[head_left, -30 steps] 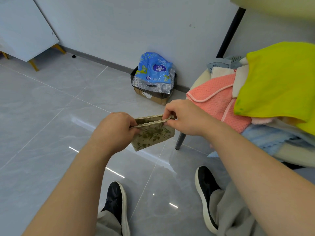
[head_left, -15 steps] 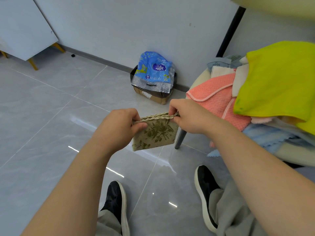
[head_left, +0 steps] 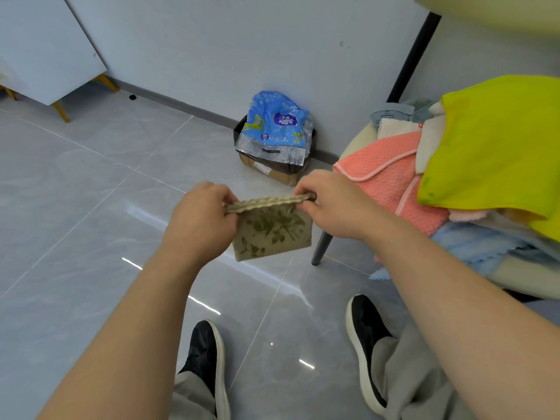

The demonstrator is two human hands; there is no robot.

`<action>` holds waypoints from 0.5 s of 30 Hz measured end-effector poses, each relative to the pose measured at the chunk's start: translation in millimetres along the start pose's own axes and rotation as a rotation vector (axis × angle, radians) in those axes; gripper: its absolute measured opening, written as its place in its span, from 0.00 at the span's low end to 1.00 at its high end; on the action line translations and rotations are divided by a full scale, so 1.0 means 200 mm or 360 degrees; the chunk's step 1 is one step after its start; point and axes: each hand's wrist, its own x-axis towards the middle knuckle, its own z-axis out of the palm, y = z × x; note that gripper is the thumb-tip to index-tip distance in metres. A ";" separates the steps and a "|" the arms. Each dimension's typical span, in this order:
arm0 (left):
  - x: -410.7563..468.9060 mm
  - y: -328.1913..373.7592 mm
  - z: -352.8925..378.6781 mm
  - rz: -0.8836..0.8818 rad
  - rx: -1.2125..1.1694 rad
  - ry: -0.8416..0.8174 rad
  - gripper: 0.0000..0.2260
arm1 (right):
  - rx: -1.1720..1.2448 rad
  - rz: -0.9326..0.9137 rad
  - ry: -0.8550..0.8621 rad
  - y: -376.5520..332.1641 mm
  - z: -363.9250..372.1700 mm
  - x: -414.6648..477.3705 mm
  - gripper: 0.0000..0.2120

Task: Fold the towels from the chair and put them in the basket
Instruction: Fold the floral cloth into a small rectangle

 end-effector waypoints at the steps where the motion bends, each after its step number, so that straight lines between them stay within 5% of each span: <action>1: 0.00 0.00 -0.01 -0.0016 -0.0079 0.0149 0.06 | 0.0042 -0.0001 0.0026 -0.01 0.00 0.00 0.05; 3: 0.01 0.00 -0.02 -0.0059 -0.0070 0.0004 0.06 | 0.0033 0.0044 -0.0241 -0.03 -0.01 -0.01 0.05; 6: -0.04 0.00 -0.01 -0.0332 0.0174 -0.1011 0.05 | -0.0206 0.0150 -0.0597 -0.07 0.03 -0.05 0.05; 7: -0.06 0.00 0.00 -0.0367 0.0167 -0.1027 0.04 | -0.0260 0.0151 -0.0499 -0.09 0.06 -0.06 0.08; 8: -0.05 0.01 0.00 -0.0339 0.0125 -0.0778 0.04 | -0.0297 0.0123 -0.0321 -0.11 0.09 -0.06 0.10; 10: -0.03 0.02 -0.02 -0.0209 -0.0020 0.0204 0.05 | -0.0208 0.0059 -0.0005 -0.15 0.10 -0.05 0.11; 11: -0.02 0.01 -0.03 -0.0140 -0.0017 0.0437 0.06 | -0.0125 0.0049 0.0000 -0.15 0.10 -0.04 0.10; 12: 0.00 0.00 -0.05 -0.0110 0.0045 0.0315 0.06 | -0.0100 0.0050 -0.0112 -0.15 0.08 -0.03 0.09; 15: -0.03 -0.03 0.00 -0.0206 0.0471 -0.0790 0.09 | -0.0265 0.0120 -0.0425 -0.13 0.07 -0.03 0.05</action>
